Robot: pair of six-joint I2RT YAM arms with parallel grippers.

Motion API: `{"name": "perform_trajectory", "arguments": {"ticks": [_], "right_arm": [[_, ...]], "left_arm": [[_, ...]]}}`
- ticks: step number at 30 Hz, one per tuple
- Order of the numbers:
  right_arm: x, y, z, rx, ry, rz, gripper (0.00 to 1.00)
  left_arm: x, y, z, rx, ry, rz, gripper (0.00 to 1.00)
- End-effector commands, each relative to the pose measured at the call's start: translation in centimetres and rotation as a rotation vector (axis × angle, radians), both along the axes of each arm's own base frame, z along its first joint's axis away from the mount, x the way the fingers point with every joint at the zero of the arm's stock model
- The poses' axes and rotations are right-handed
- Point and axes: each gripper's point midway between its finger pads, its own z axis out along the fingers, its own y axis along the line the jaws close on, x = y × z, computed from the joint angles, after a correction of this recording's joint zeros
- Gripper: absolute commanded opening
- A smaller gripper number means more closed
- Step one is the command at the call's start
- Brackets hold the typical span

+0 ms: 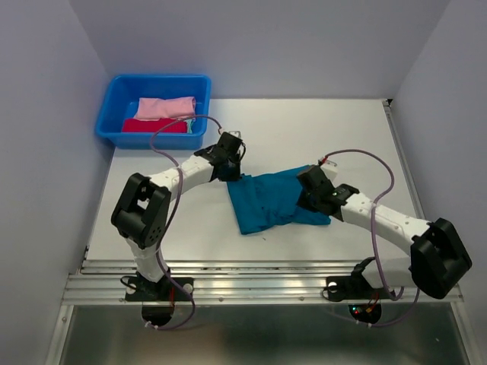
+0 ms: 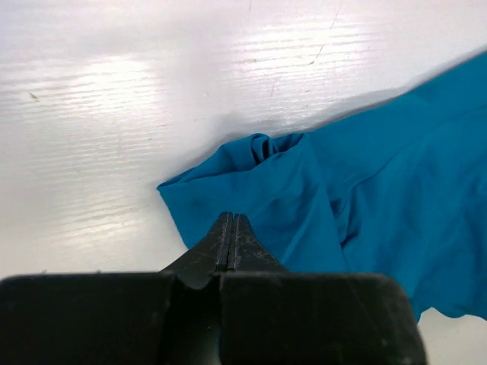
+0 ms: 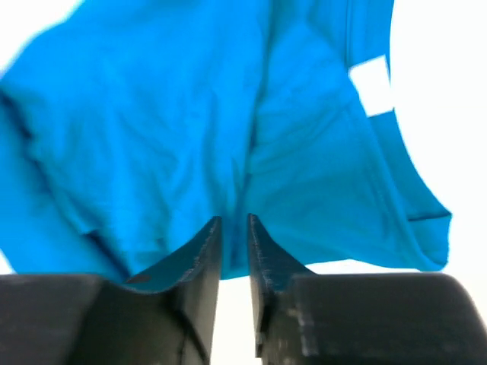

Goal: Roll the t-shirts
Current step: Roll the T-shirt to the center of the board.

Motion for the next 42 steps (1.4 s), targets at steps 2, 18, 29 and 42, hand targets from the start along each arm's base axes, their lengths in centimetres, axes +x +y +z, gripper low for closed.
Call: {"name": "perform_trajectory", "arguments": {"ticks": [2, 18, 29, 42], "right_arm": [[1.7, -0.2, 6.0, -0.126, -0.112, 0.045, 0.33], [-0.8, 17.6, 4.9, -0.312, -0.127, 0.525, 0.59], [-1.0, 20.5, -0.6, -0.446, -0.041, 0.557, 0.63], [-0.4, 21.1, -2.7, -0.392, -0.063, 0.466, 0.08]], "left_arm": [[1.5, 1.7, 8.3, -0.018, -0.161, 0.013, 0.00], [-1.7, 13.2, 15.4, -0.200, -0.234, 0.255, 0.14], [-2.7, 16.4, 13.6, -0.165, -0.207, 0.327, 0.29], [-3.1, 16.6, 11.5, -0.193, -0.165, 0.323, 0.61]]}}
